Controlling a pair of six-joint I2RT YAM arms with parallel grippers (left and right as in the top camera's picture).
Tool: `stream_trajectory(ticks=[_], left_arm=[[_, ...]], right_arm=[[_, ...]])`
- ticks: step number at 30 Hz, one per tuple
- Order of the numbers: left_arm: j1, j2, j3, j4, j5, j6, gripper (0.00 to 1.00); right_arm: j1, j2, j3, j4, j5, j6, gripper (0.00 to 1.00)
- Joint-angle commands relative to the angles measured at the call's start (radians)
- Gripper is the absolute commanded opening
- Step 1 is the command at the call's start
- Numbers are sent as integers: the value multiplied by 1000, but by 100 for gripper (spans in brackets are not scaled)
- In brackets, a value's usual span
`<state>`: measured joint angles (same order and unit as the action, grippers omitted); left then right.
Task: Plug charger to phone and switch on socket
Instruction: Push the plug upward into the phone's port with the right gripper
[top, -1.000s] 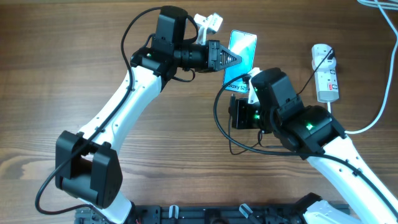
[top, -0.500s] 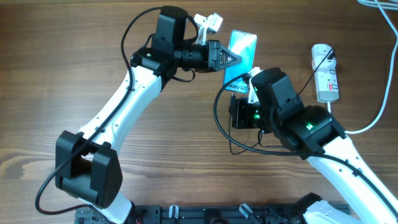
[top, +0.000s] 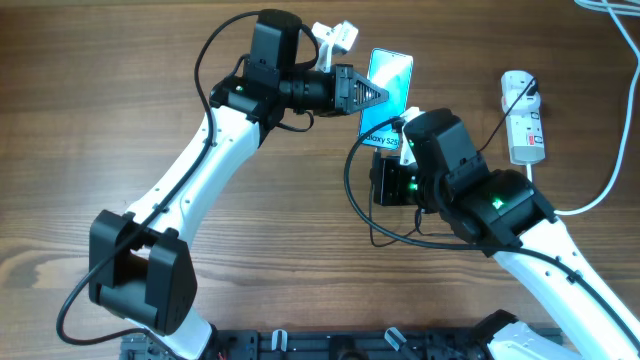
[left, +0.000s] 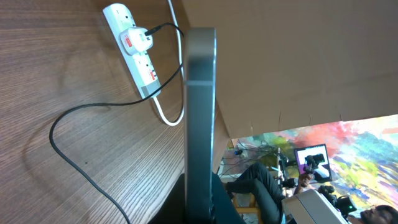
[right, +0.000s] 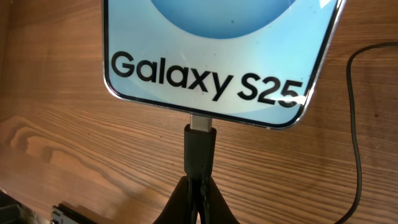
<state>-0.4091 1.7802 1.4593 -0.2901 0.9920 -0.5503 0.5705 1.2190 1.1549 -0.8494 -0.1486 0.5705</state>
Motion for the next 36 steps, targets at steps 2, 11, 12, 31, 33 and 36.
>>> stream_trajectory(ticks=[2,11,12,31,33,36], left_arm=[[8,-24,13,9,10,19,4],[8,-24,13,10,13,-8,4],[8,-24,13,10,13,-7,4],[8,-24,13,28,50,-6,4],[8,-24,13,28,48,-3,4],[8,-24,13,28,43,-3,4]], right_arm=[[-3,-14,29,20,-10,-16,4],[-3,-12,29,18,-35,-17,4],[-3,-12,29,18,-35,-17,4],[-3,-11,29,8,-23,13,5],[-3,-11,29,11,-23,13,4],[-3,-11,29,11,-23,8,4]])
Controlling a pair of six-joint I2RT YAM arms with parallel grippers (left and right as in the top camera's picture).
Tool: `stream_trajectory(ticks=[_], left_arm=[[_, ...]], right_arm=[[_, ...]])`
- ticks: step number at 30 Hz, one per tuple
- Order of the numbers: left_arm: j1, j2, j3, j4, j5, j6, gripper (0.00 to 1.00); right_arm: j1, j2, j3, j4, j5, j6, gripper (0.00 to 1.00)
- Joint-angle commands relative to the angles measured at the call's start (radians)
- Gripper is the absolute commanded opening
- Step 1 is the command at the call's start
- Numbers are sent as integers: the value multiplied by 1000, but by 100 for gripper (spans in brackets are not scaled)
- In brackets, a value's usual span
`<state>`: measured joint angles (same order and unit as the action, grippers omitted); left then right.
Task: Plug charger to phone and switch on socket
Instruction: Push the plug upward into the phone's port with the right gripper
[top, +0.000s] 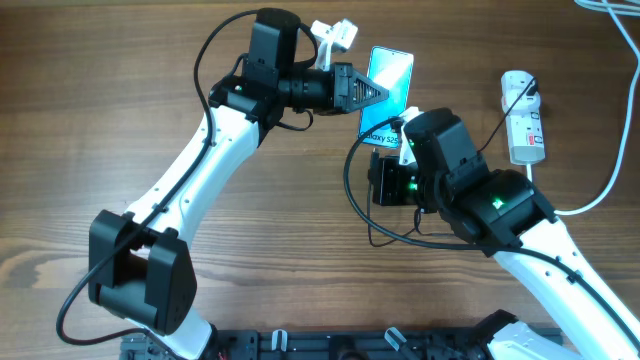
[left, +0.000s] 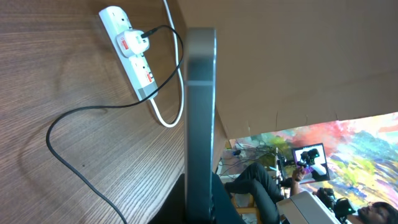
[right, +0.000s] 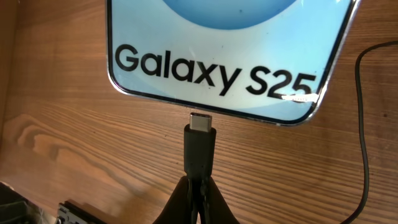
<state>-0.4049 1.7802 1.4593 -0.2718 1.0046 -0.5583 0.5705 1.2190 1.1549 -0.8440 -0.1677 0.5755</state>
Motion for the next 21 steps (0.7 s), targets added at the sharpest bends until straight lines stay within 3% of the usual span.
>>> stream_trajectory(ticks=[1,21], left_arm=[[4,-24,13,10,30,5,4],[4,-24,13,10,31,5,4]], right_arm=[[-3,-11,29,5,-3,3,4],[-3,-11,29,5,19,3,4]])
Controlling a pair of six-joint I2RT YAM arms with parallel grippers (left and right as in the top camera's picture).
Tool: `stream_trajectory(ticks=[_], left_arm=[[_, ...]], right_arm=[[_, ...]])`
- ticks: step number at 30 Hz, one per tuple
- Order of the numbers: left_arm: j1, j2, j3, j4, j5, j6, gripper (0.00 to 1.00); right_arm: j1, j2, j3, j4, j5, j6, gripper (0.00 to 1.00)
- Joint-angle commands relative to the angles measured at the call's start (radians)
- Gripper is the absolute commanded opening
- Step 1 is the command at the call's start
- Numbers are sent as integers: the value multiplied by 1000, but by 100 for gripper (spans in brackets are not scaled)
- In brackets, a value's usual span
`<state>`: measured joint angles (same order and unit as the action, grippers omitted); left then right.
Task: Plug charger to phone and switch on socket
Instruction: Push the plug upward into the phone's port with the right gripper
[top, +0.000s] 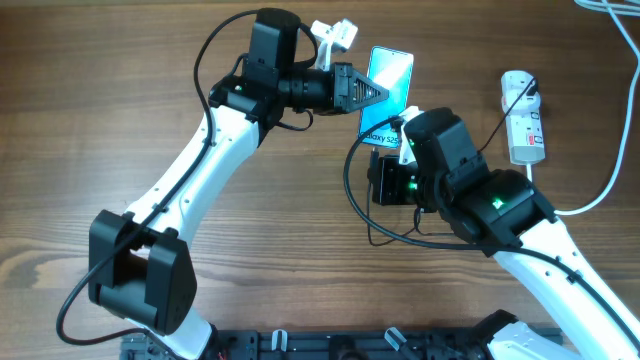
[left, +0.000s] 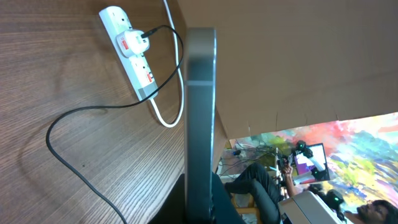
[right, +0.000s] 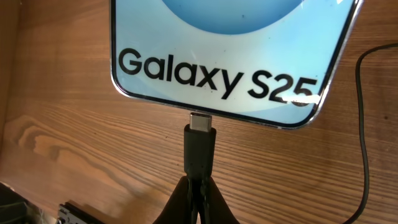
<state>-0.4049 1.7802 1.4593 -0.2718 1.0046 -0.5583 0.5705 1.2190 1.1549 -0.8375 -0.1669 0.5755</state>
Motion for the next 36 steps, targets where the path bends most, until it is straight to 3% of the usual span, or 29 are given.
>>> stream_trajectory(ticks=[1,36], left_arm=[[4,-24,13,10,31,5,4],[3,-24,13,9,31,5,4]], right_arm=[[-3,-11,29,-1,22,4,4],[-3,-11,29,29,10,26,4]])
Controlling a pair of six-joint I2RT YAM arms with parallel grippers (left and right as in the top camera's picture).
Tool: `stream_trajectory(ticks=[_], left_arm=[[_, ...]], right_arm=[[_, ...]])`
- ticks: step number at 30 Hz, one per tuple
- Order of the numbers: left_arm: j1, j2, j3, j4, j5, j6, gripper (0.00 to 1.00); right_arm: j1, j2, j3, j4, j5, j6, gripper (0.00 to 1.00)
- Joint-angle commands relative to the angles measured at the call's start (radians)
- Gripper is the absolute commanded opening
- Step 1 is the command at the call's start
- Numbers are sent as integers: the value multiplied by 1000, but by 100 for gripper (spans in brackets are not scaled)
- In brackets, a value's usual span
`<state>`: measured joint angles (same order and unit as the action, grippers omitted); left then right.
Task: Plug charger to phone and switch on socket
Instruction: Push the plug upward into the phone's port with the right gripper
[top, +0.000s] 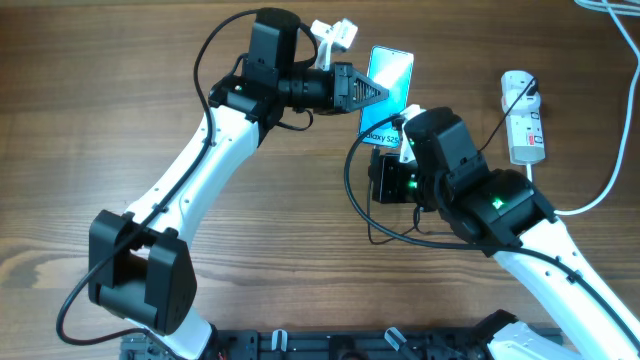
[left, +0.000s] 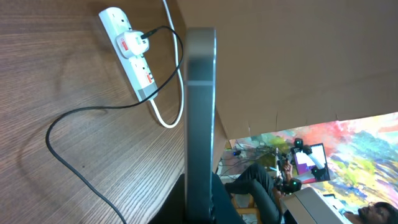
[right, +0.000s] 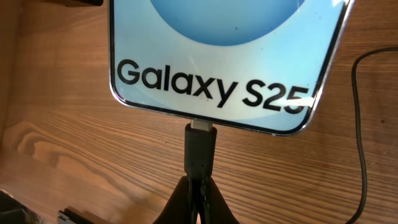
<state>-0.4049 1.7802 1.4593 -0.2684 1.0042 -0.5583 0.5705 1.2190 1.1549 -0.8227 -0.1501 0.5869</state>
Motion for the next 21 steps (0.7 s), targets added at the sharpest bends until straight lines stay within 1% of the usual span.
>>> stream_trajectory(ticks=[1,21], left_arm=[[3,-24,13,6,31,5,4],[3,-24,13,-6,32,5,4]], right_arm=[[-3,-11,29,18,-7,14,4],[-3,-11,29,43,47,-38,4]])
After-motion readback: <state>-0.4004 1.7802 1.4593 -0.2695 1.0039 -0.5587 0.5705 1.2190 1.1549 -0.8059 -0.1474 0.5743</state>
